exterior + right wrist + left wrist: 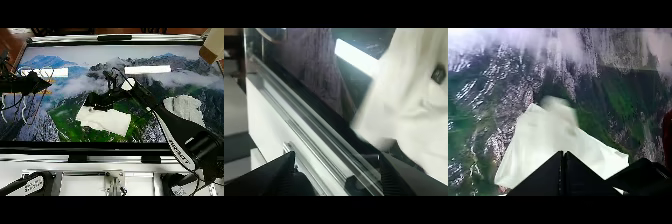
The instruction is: Fold the shirts.
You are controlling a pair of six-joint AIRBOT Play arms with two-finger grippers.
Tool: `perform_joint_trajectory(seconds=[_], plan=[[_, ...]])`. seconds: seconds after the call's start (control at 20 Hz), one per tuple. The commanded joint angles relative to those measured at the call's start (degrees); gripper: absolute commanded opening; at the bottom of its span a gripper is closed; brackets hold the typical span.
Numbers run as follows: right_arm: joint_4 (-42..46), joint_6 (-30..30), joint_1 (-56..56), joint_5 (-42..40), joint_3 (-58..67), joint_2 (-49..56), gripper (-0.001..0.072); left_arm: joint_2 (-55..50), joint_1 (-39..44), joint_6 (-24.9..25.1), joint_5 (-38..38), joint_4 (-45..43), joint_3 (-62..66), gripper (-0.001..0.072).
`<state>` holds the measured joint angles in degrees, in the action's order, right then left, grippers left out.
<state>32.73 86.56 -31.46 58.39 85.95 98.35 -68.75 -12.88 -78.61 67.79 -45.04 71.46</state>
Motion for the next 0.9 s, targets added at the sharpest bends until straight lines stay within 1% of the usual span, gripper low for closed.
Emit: perform_joint_trajectory(seconds=[0.0,0.05,0.1,0.2,0.25,0.3,0.35,0.4,0.45,0.5,0.55,0.6,0.65,0.7,0.85], plan=[[-1.9,-2.4,3.5,5.3,0.0,1.1,0.0623,1.3,-0.4,1.4,1.7,-0.7,-1.6,0.0036],[1.4,-1.0,6.5,9.5,0.0,-0.4,0.0623,1.3,0.3,1.7,1.5,-0.7,-2.6,0.0036],[7.3,1.2,9.7,14.2,0.0,-2.3,0.0623,1.3,0.7,2.6,1.4,-0.7,-3.5,0.0036],[27.3,7.0,15.1,24.7,0.0,-6.2,0.0623,1.3,0.9,3.1,1.5,-0.7,-4.6,0.0036],[38.4,8.9,16.9,29.6,-0.5,-7.7,0.0623,1.3,0.9,3.1,1.5,-0.7,-4.7,0.0036],[47.4,9.0,18.0,32.4,-2.7,-9.4,0.0623,1.4,0.9,3.1,1.4,-0.7,-4.7,0.0036],[50.8,9.0,19.0,32.3,-6.3,-11.1,0.0623,1.3,0.9,3.2,1.4,-0.7,-4.7,0.0036],[48.9,9.4,19.8,30.2,-11.1,-12.6,0.0623,1.3,0.9,3.2,1.1,-0.7,-4.8,0.0036],[43.3,9.2,20.1,27.1,-16.1,-13.4,0.0624,1.3,0.9,3.2,0.5,-0.7,-4.8,0.0036],[36.8,7.5,19.8,23.8,-20.0,-13.3,0.0625,1.3,0.9,3.1,-0.3,-0.7,-4.8,0.0036],[29.7,4.6,19.3,18.7,-23.9,-13.3,0.0626,1.3,0.9,3.1,-1.2,-0.7,-4.9,0.0036],[24.6,2.5,18.4,14.3,-26.5,-13.3,0.0627,1.3,0.9,3.1,-1.5,-0.7,-4.9,0.0036],[21.6,1.4,17.2,10.3,-28.5,-13.3,0.0626,1.3,0.9,3.1,-1.5,-0.7,-4.9,0.0036],[21.0,1.2,16.1,7.7,-29.5,-13.2,0.0626,1.3,0.9,3.1,-1.5,-0.7,-4.9,0.0036],[20.0,-0.4,14.0,3.4,-29.8,-11.8,0.0626,1.3,0.9,3.1,-1.5,-0.7,-4.9,0.0036]])
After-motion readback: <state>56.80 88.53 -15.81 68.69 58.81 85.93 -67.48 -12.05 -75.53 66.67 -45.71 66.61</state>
